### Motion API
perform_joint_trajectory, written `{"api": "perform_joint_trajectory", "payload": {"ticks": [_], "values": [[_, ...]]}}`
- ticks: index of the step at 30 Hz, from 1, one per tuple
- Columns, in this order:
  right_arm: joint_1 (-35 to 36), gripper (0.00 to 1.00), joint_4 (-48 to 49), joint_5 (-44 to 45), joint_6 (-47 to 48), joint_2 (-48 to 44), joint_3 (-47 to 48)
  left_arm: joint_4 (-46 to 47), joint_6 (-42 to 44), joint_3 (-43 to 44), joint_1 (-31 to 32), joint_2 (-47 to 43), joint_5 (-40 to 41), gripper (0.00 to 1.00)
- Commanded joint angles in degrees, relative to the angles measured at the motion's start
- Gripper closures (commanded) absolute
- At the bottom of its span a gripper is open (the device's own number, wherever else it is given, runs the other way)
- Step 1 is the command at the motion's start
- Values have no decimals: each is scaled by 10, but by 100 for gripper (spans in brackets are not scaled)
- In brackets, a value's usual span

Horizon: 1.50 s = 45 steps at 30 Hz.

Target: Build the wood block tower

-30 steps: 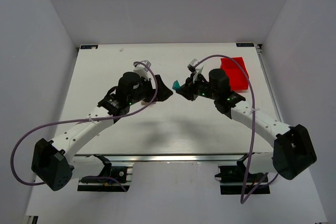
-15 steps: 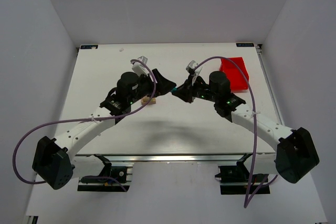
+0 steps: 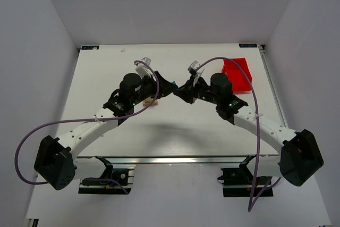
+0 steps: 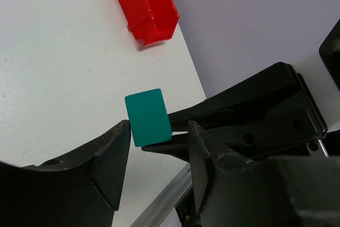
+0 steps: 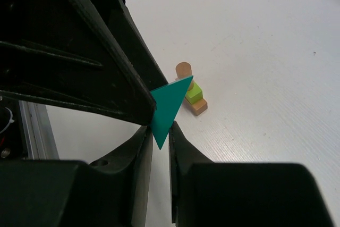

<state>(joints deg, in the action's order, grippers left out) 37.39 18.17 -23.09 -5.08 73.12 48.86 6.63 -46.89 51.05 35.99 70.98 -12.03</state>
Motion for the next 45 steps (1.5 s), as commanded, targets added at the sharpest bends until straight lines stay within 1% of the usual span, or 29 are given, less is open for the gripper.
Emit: {"api": "perform_joint_trajectory", "payload": {"ticks": [1, 4, 7, 8, 13, 16, 17, 18, 19, 20, 21, 22, 24, 25, 27, 28, 29, 30, 31, 32, 34, 35, 36, 37, 38, 40, 42, 44, 45], "values": [[7, 100, 27, 17, 5, -5, 11, 21, -3, -9, 3, -1, -21, 43], [8, 100, 27, 18, 6, -4, 14, 20, -2, -8, 3, 3, -23, 44], [10, 100, 24, 17, 11, -3, 18, 18, -1, -3, 3, 6, -21, 49], [10, 100, 21, 16, 12, -3, 18, 17, -1, -4, 3, 6, -18, 53], [12, 100, 13, 16, 20, -3, 20, 9, -3, -4, 3, -1, 5, 66], [13, 100, 1, 13, 28, 2, 26, 8, 5, -5, 3, -5, 17, 81], [13, 91, -2, 14, 30, 4, 28, 8, 10, -2, 3, -5, 22, 83], [12, 58, -9, 14, 31, 4, 28, -9, 20, 14, 2, -5, 31, 90], [12, 48, -9, 14, 33, 1, 28, -21, 59, 28, 0, -1, 39, 92], [10, 41, -15, 16, 38, -8, 28, -37, 85, 47, -1, 3, 47, 93], [10, 22, -18, 17, 44, -15, 27, -56, 119, 70, -10, 9, 47, 95], [9, 11, -23, 24, 49, -22, 26, -100, 196, 126, -11, 16, 46, 96], [8, 11, -36, 60, 83, -44, 23, -151, 275, 192, -9, 48, 99, 94], [8, 11, -55, 76, 89, -48, 24, -197, 334, 256, -10, 62, 112, 97], [3, 11, -73, 110, 97, -60, 22, -224, 393, 308, -11, 95, 112, 99], [1, 11, -81, 121, 98, -63, 19, -244, 453, 352, -10, 104, 111, 99], [-4, 11, -84, 143, 97, -67, 15, -258, 484, 375, -10, 125, 98, 99], [-6, 11, -93, 158, 95, -69, 12, -294, 520, 398, -11, 134, 56, 99], [-9, 11, -108, 170, 95, -70, 11, -310, 580, 416, -11, 142, 42, 99], [-14, 11, -119, 196, 96, -74, 11, -326, 606, 450, -10, 150, 31, 99], [-21, 11, -140, 216, 97, -78, 11, -409, 684, 491, -10, 177, -8, 99], [-28, 11, -158, 228, 97, -83, 10, -437, 704, 535, -10, 187, -15, 100], [-31, 11, -165, 229, 97, -86, 9, -493, 724, 555, -10, 208, -19, 100], [-34, 11, -173, 231, 97, -87, 11, -522, 763, 574, -9, 220, -19, 100], [-37, 11, -181, 251, 97, -89, 12, -547, 776, 607, -8, 231, -14, 100], [-42, 11, -206, 256, 100, -90, 20, -618, 812, 635, -8, 262, 0, 100], [-46, 11, -226, 267, 102, -91, 22, -663, 839, 657, -8, 280, 10, 100], [-47, 11, -261, 294, 113, -84, 35, -696, 881, 638, -9, 283, 10, 100], [-48, 11, -270, 303, 114, -80, 39, -689, 897, 585, -7, 271, 19, 100]]}}
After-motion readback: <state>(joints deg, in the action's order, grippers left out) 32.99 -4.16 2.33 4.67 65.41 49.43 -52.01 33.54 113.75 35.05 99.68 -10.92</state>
